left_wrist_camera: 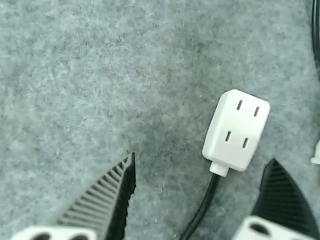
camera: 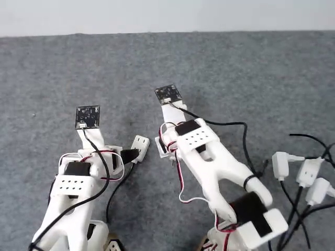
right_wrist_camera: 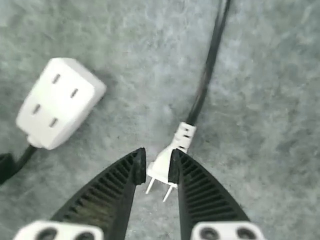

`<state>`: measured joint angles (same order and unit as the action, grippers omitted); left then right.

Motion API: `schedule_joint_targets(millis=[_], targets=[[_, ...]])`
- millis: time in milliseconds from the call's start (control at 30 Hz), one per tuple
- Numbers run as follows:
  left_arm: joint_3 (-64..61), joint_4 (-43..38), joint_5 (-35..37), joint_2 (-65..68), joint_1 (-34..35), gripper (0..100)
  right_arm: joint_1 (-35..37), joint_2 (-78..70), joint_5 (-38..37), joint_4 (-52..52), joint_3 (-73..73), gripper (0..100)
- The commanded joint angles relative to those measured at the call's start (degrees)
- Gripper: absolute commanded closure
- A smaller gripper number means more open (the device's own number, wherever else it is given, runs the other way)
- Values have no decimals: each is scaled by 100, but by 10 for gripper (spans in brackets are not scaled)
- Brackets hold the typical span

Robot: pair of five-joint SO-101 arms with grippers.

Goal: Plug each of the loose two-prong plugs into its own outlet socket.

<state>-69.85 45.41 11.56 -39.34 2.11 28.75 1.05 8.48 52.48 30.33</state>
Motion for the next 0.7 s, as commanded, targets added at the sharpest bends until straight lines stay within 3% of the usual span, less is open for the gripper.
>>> schedule_joint_targets(millis=[0, 667], targets=[[22, -114, -70, -132, 26, 629, -268, -57, 53, -110, -343, 914], [-31, -141, -79, -132, 26, 629, -400, -1446, 88, 215, -1459, 919]])
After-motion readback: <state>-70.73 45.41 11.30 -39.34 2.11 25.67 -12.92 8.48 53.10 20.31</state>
